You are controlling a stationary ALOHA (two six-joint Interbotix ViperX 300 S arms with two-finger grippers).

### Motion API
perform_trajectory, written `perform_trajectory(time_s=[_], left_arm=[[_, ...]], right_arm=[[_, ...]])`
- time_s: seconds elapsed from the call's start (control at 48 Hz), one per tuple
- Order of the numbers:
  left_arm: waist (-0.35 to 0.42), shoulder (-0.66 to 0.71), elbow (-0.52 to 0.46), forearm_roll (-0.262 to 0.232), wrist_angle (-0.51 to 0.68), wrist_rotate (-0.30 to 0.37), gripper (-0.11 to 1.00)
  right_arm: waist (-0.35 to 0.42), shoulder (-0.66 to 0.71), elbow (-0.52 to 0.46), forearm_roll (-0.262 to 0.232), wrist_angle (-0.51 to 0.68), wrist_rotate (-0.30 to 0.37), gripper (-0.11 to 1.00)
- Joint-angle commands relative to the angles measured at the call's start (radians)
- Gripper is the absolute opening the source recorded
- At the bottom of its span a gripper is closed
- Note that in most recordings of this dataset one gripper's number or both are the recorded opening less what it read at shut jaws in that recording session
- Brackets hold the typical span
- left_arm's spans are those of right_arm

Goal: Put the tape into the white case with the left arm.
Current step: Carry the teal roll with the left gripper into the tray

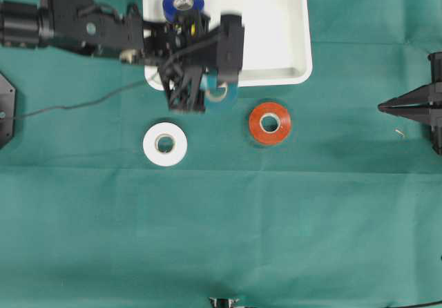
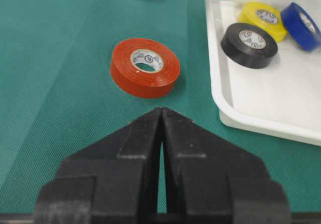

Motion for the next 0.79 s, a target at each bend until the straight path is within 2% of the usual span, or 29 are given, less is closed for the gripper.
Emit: perform_trajectory(time_s=[0.0,0.25,0.562,0.77], left_arm=[[0.04,-0.028,-0.029,0.002,-0.037,0.028,0.24],[0.13,0.002,-0.029,0.002,-0.123,0.118,0.24],[0.233,0.072,-0.06,0.002,-0.158,0.129,0.24],[0.256,0.091,-0.078,0.0,-0.158,0.129,0.24]], right_arm=[[-0.002,0.006,0.003,-0.006,-0.008,0.0,-0.09],[-0.002,0.006,0.003,-0.006,-0.008,0.0,-0.09],[-0.002,0.006,0.003,-0.006,-0.008,0.0,-0.09],[-0.002,0.006,0.003,-0.006,-0.008,0.0,-0.09]])
